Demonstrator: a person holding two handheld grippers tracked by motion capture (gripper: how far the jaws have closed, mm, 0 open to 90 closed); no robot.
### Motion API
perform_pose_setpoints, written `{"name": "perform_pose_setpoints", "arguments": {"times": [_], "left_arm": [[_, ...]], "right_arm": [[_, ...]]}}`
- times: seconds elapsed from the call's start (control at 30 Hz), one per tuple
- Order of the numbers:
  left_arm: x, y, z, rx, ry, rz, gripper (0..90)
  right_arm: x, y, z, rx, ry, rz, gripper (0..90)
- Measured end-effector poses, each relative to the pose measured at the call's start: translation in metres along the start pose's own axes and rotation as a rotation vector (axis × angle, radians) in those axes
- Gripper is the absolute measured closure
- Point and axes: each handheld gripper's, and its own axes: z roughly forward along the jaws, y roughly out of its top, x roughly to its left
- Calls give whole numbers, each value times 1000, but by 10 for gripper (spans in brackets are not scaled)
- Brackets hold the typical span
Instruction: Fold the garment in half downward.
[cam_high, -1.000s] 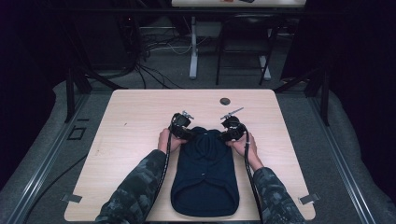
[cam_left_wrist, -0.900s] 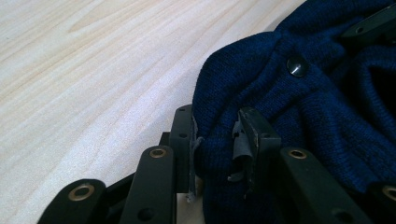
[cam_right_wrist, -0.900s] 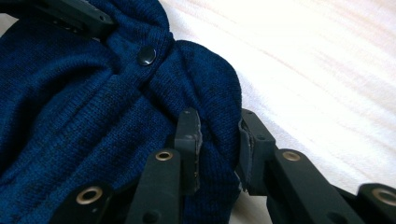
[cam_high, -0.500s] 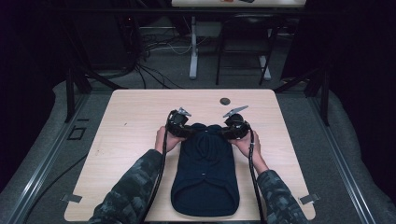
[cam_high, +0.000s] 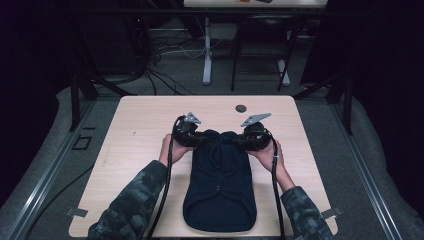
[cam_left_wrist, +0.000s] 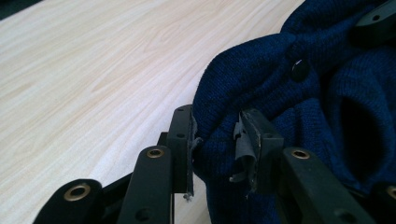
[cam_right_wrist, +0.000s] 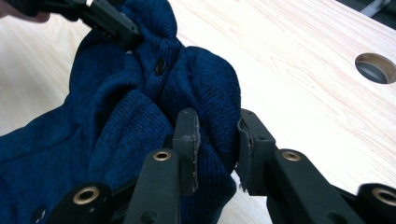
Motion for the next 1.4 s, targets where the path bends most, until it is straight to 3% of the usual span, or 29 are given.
{"name": "perform_pose_setpoints", "arguments": {"times": [0.3,0.43,0.67,1.0,1.13,1.23,1.33,1.37,1.4], "left_arm": [[-9,6,-14,-13,0,60,675],[-11,10,-18,-2,-25,63,674],[-10,13,-17,67,-116,45,635],[-16,18,-26,-10,-62,117,718],[-19,20,-28,-22,-53,140,718],[-24,23,-28,-17,-30,182,719],[-25,26,-30,-17,-21,204,718],[-25,26,-30,-21,-22,201,716],[-24,27,-31,-25,-25,196,716]], "right_arm": [[3,4,-15,14,24,-27,703],[3,6,-19,22,31,-27,711],[11,8,-28,-38,-26,-78,746],[5,7,-30,-38,-4,-45,723],[2,8,-32,32,42,-39,687],[0,10,-29,75,45,-34,688],[0,10,-30,72,33,-34,708],[2,10,-32,37,16,-43,726],[2,10,-32,37,16,-43,726]]}}
